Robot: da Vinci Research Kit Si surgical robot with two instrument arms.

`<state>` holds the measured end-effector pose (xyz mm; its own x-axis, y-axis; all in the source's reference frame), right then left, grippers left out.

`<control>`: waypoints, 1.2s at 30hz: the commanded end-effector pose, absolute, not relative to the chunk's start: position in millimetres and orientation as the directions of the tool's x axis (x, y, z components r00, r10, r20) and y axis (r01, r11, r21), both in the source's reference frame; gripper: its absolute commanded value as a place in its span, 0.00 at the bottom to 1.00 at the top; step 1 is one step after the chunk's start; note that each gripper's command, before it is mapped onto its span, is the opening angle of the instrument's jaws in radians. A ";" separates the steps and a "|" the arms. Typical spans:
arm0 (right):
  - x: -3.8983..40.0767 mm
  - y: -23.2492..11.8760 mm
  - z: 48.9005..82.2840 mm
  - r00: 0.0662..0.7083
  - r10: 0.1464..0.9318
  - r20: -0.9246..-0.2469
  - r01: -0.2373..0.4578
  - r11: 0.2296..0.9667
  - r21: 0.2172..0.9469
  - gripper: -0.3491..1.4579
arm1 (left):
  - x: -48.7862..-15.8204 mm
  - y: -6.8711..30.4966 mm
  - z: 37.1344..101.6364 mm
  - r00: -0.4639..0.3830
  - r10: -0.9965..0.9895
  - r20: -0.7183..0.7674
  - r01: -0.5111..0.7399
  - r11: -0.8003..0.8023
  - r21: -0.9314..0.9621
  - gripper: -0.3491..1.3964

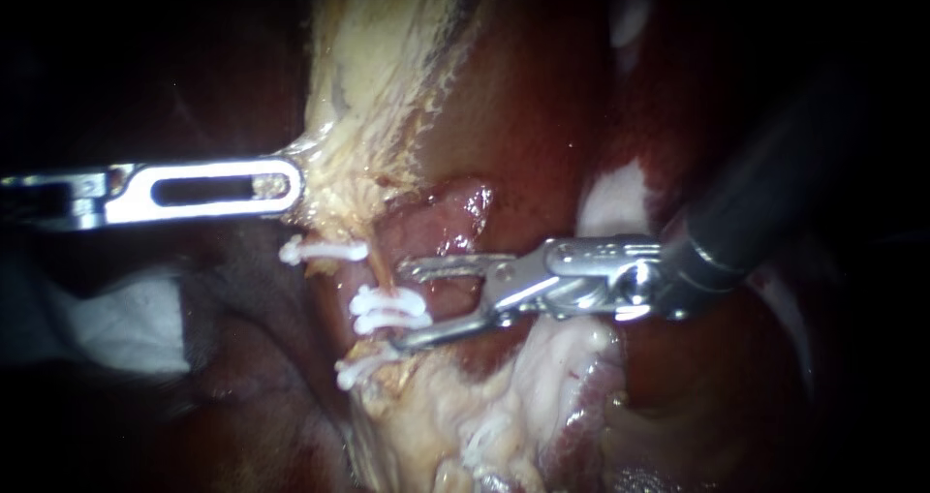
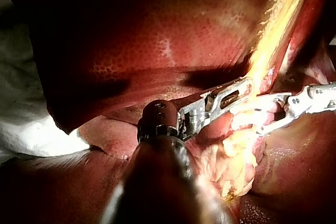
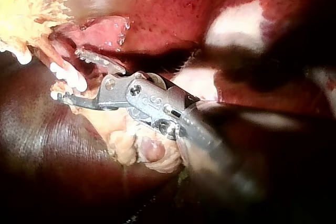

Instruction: Going back second clip right tube

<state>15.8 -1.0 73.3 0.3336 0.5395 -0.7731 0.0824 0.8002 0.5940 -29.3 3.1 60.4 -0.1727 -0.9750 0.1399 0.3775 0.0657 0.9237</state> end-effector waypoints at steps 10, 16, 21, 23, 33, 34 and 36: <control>9.9 0.1 70.0 0.323 0.511 -0.797 0.102 0.818 0.566 0.52 | -29.3 3.1 60.5 -0.172 -0.975 0.141 0.377 0.067 0.924 0.00; 7.1 0.5 68.3 0.319 0.498 -0.806 0.104 0.827 0.552 0.52 | -29.3 3.1 60.7 -0.172 -0.975 0.141 0.377 0.067 0.924 0.00; 4.7 1.3 66.7 0.314 0.490 -0.813 0.096 0.836 0.541 0.52 | -29.4 3.1 60.7 -0.173 -0.975 0.142 0.378 0.067 0.923 0.00; 3.9 1.6 66.2 0.312 0.492 -0.813 0.089 0.837 0.540 0.52 | -29.4 3.0 60.8 -0.173 -0.975 0.142 0.378 0.068 0.923 0.00; 2.7 1.6 65.5 0.310 0.490 -0.815 0.092 0.838 0.538 0.52 | -31.0 1.9 63.1 -0.149 -0.977 0.149 0.393 0.080 0.916 0.00; 2.7 1.5 65.5 0.310 0.490 -0.815 0.092 0.838 0.538 0.52 | -31.5 1.6 63.8 -0.139 -0.978 0.156 0.394 0.090 0.915 0.00; 2.8 1.4 65.3 0.309 0.489 -0.815 0.092 0.838 0.538 0.52 | -32.4 1.2 64.8 -0.130 -0.980 0.152 0.395 0.089 0.914 0.00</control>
<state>2.7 1.4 65.4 0.3093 0.4888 -0.8157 0.0932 0.8381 0.5376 -33.0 1.0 65.3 -0.1281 -0.9797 0.1543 0.3939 0.0925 0.9145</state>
